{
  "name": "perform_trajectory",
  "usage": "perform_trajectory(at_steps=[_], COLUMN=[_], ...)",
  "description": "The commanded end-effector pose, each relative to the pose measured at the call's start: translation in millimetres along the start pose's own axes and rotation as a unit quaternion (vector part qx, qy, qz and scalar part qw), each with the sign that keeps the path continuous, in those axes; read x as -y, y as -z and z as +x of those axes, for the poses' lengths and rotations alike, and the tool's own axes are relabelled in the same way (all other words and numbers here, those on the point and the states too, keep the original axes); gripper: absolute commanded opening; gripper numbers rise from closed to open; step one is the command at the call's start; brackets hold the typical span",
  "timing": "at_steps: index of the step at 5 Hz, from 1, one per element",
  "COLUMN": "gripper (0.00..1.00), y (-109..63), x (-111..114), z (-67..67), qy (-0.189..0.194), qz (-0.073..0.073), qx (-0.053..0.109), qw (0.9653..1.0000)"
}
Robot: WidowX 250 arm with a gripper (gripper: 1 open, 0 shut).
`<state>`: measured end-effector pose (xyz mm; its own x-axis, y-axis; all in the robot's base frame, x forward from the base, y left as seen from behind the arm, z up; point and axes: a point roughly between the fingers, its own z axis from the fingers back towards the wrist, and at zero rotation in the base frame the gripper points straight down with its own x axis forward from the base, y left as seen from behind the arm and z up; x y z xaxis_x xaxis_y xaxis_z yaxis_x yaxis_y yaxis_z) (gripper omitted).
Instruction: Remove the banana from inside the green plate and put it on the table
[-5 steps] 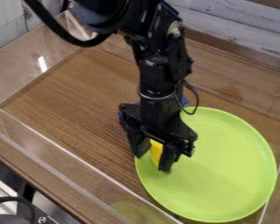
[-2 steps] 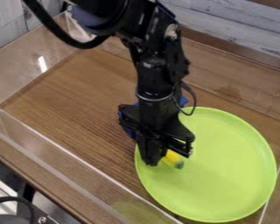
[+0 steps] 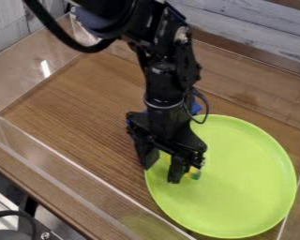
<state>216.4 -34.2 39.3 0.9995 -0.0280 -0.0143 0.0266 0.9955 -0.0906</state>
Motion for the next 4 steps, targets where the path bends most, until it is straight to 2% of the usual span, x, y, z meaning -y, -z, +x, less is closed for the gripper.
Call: perform_trajectory(at_steps=[1,3,4], gripper=[0.0,0.0,1.0], y=[-4.1,-3.1,-2.5], x=[-2.8,-5.3,-6.4], z=[3.3,3.9,4.1], qy=[-0.001,0.003,0.004], qz=[0.0,0.002,0.004], qx=[0.01,0.011,0.012], qw=[0.9999,0.9999,0.9999])
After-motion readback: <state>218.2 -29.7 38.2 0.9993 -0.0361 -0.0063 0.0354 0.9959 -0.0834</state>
